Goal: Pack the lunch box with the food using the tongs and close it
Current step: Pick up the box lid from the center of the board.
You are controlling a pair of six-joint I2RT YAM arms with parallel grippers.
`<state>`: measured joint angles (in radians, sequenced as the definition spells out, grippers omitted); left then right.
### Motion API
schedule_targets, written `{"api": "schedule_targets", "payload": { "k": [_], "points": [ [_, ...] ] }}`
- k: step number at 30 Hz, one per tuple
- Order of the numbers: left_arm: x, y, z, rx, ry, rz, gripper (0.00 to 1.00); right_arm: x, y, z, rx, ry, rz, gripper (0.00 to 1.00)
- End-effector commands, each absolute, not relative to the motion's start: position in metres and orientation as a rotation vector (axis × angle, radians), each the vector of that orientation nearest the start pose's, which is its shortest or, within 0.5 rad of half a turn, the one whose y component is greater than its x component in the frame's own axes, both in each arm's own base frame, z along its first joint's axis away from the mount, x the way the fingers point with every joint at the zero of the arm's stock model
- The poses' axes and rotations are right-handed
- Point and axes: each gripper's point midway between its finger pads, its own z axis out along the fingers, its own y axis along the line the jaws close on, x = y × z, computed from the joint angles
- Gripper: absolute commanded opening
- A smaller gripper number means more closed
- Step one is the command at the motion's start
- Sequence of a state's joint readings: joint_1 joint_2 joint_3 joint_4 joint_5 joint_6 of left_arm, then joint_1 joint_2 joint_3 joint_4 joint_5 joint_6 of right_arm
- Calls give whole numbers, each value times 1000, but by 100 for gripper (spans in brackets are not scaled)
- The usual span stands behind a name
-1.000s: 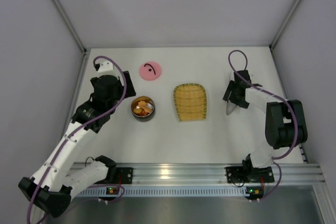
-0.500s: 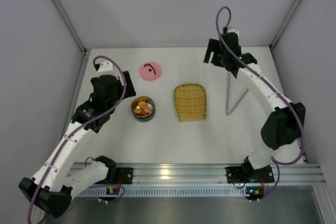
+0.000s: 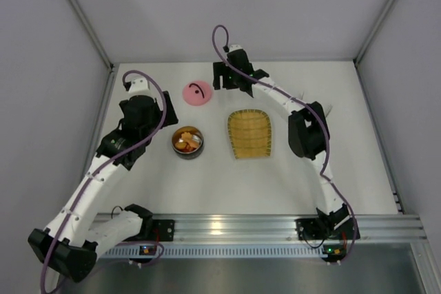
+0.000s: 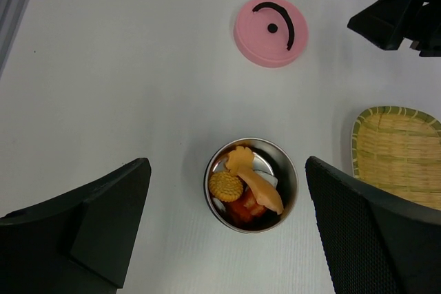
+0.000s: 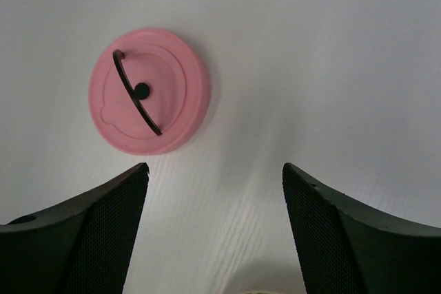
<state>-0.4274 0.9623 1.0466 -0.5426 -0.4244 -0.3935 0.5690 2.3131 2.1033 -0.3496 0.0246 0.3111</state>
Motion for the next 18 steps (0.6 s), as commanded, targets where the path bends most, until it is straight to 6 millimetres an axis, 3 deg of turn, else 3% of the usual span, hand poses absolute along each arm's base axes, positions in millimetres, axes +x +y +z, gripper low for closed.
{"api": "schedule_targets", "payload": {
  "k": [1,3,5,6,7,8,9,10,11,12,13,14,15,17,18],
  "points": [
    [320,-80,277,-265,1945,-157,99,545,368,196,-244,1993,576,77],
    [335,-82,271,-302,1974,-161,99,541,362,206,-243,1966,561,77],
    [351,-85,285,-331,1951,-168,99,537,354,220,-239,1955,531,77],
    [366,-89,274,-349,1983,-151,99,535,351,223,-238,1955,521,77],
    [380,-94,292,-357,1944,-172,99,533,348,227,-231,1956,510,77],
    [391,-97,293,-363,1949,-160,99,525,342,236,-222,1952,513,77],
    [411,-103,270,-377,2011,-125,99,520,338,240,-216,1951,511,77],
    [426,-109,287,-389,1987,-140,99,516,333,243,-195,1947,507,77],
    [438,-115,282,-392,2000,-146,99,501,323,247,-184,1953,507,77],
    [455,-123,256,-403,2055,-123,99,495,318,252,-175,1941,514,77],
    [469,-128,267,-416,2028,-142,99,487,313,256,-159,1939,520,77],
    [479,-133,262,-429,2028,-150,99,471,302,258,-142,1950,520,77],
    [492,-137,239,-434,2061,-131,99,462,296,260,-133,1948,525,77],
    [509,-141,234,-454,2051,-121,99,440,283,267,-124,1941,540,77],
    [520,-141,207,-462,2091,-72,99,432,279,269,-122,1941,539,77]
  ]
}}
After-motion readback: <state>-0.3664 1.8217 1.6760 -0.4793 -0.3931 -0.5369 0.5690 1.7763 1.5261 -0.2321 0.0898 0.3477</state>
